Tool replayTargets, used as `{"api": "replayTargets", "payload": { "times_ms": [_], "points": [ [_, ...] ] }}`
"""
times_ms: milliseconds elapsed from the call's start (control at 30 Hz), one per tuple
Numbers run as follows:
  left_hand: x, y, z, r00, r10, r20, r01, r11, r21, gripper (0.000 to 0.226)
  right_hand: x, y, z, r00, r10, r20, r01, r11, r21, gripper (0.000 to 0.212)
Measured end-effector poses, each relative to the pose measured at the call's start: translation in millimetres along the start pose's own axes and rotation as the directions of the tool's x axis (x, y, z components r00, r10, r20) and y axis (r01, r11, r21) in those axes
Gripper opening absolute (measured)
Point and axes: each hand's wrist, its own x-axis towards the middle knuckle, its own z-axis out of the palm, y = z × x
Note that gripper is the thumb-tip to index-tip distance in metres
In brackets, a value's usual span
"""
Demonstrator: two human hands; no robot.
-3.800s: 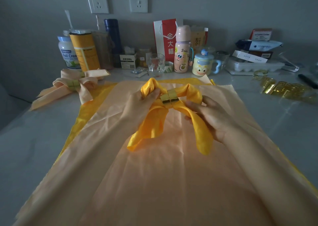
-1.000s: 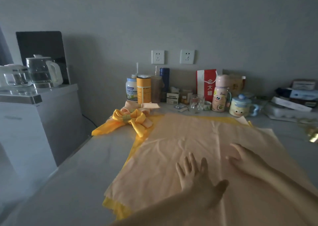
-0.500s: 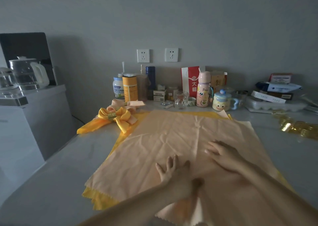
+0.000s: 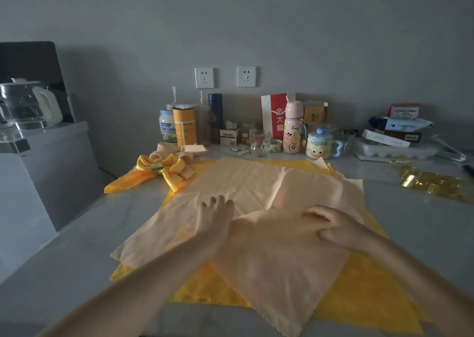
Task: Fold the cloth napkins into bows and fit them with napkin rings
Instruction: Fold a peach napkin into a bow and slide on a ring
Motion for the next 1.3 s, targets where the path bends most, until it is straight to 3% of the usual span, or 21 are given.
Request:
{"api": "replayTargets", "payload": {
  "times_ms": [100, 167, 233, 300, 533, 733, 800, 900, 1000, 1067, 1200, 1300],
  "points": [
    [-17, 5, 2, 0.954, 0.299, 0.018, -0.297, 0.951, -0.086, 0.030, -2, 0, 3, 0.998, -0.008, 0.062, 0.018, 0.985, -0.172, 0.050],
    [-35, 9, -3, 0.877, 0.457, 0.147, -0.443, 0.888, -0.121, 0.044, -3, 3, 4, 0.991, 0.042, 0.124, -0.010, 0.969, -0.246, 0.052],
    [-51, 13, -7, 0.849, 0.404, 0.340, -0.356, 0.913, -0.198, 0.066, -5, 5, 6, 0.982, 0.070, 0.177, -0.034, 0.979, -0.200, 0.054],
    [-54, 14, -6, 0.819, 0.375, 0.434, -0.312, 0.926, -0.211, 0.079, -6, 4, 8, 0.981, 0.049, 0.190, -0.022, 0.989, -0.145, 0.055],
    [-45, 13, 0, 0.842, 0.421, 0.337, -0.367, 0.905, -0.214, 0.057, -10, -6, 4, 0.993, 0.027, 0.116, -0.025, 1.000, -0.020, 0.061],
    [-51, 13, 10, 0.897, 0.403, 0.183, -0.355, 0.902, -0.247, 0.038, -23, -7, 3, 0.989, 0.062, 0.135, -0.058, 0.998, -0.028, 0.069],
    [-50, 14, 9, 0.925, 0.349, 0.147, -0.286, 0.898, -0.334, 0.031, -29, -8, 2, 0.989, 0.063, 0.132, -0.058, 0.998, -0.040, 0.071],
    [-41, 12, -2, 0.946, 0.221, 0.238, -0.068, 0.851, -0.521, 0.031, -36, -11, 0, 0.995, 0.027, 0.099, -0.020, 0.997, -0.072, 0.072],
    [-33, 7, -19, 0.931, 0.197, 0.308, 0.023, 0.809, -0.587, 0.035, -40, -15, 2, 0.993, 0.002, 0.116, 0.011, 0.994, -0.112, 0.069],
    [-34, 2, -32, 0.953, 0.155, 0.261, 0.023, 0.821, -0.571, 0.038, -39, -18, 5, 0.998, 0.003, 0.062, 0.002, 0.996, -0.090, 0.058],
    [-33, -18, -47, 0.975, 0.061, 0.214, 0.026, 0.925, -0.380, 0.039, -33, -20, 8, 0.996, -0.017, -0.085, 0.017, 1.000, 0.003, 0.028],
    [-29, -32, -53, 0.920, 0.063, 0.387, 0.166, 0.832, -0.529, 0.043, -28, -26, 3, 0.995, -0.052, -0.085, 0.048, 0.998, -0.043, 0.025]
  ]
}}
